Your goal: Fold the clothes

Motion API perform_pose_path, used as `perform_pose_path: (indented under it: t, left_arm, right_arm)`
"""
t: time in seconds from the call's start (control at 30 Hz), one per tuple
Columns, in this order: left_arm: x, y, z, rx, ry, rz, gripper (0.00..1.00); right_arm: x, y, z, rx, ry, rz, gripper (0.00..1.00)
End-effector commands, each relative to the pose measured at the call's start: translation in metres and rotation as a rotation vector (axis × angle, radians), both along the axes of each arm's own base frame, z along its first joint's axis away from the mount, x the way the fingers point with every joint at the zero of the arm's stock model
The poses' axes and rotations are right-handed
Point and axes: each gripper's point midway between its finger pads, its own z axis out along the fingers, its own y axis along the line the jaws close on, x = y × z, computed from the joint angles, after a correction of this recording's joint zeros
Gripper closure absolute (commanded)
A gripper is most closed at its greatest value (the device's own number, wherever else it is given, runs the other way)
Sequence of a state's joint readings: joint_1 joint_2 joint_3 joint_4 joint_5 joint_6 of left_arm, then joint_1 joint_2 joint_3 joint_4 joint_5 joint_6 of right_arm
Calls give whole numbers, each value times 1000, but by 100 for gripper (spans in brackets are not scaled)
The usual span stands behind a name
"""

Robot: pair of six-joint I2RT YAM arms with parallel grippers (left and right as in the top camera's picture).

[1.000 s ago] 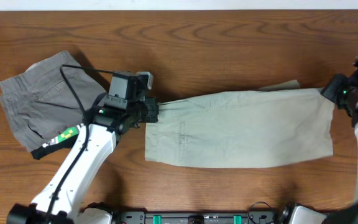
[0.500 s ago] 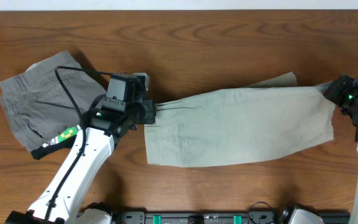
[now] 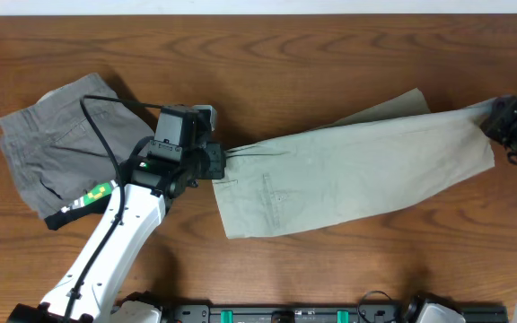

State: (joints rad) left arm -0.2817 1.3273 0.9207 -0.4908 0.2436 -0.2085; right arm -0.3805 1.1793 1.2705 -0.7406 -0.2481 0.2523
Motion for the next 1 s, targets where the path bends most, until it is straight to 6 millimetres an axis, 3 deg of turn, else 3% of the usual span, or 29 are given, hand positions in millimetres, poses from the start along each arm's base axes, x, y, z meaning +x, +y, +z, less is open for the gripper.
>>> perform_pose_path:
  t: [0.0, 0.33, 0.67, 0.97]
  left_arm:
    - [2, 6, 2, 25, -16, 13, 94]
    - [2, 6, 2, 25, -16, 13, 94]
    - [1, 7, -1, 28, -8, 14, 94]
    - [7, 23, -23, 121, 12, 66, 94]
  right_arm:
    - [7, -8, -6, -5, 23, -22, 99]
    - [40, -14, -49, 32, 105, -1, 99]
    - [87, 13, -101, 29, 169, 115, 99]
    - [115, 20, -155, 26, 237, 135, 99]
